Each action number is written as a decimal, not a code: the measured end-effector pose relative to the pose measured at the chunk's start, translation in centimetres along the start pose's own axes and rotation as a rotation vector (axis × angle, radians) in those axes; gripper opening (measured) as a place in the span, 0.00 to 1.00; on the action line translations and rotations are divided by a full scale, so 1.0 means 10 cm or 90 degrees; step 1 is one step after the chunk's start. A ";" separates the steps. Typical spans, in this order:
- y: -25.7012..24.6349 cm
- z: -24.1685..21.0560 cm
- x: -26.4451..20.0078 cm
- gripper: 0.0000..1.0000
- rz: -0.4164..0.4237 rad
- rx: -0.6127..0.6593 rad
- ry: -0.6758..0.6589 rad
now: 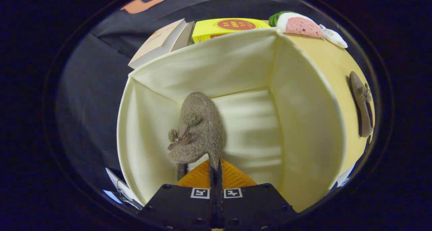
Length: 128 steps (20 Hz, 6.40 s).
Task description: Open the storage box then place both shoes into the box .Put the left shoe in first, then the right shoe, with the right side of both shoes facing outward in a uniform manner.
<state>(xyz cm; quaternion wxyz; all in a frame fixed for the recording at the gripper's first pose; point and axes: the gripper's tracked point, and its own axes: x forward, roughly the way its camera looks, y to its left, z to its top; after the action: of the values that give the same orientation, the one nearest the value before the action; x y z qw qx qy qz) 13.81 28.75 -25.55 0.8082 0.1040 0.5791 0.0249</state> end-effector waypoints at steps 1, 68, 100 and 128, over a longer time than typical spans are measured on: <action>0.04 -0.03 0.01 0.01 0.006 -0.018 0.003; -4.46 0.75 -1.35 0.00 -0.145 0.040 -0.140; -0.56 0.19 -1.03 0.03 -0.015 -0.023 -0.285; -1.45 -0.04 -2.61 0.25 -0.051 -0.118 -0.751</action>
<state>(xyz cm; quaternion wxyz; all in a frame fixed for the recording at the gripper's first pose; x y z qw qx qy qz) 3.75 10.41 -4.23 0.9993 0.0076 0.0314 -0.0170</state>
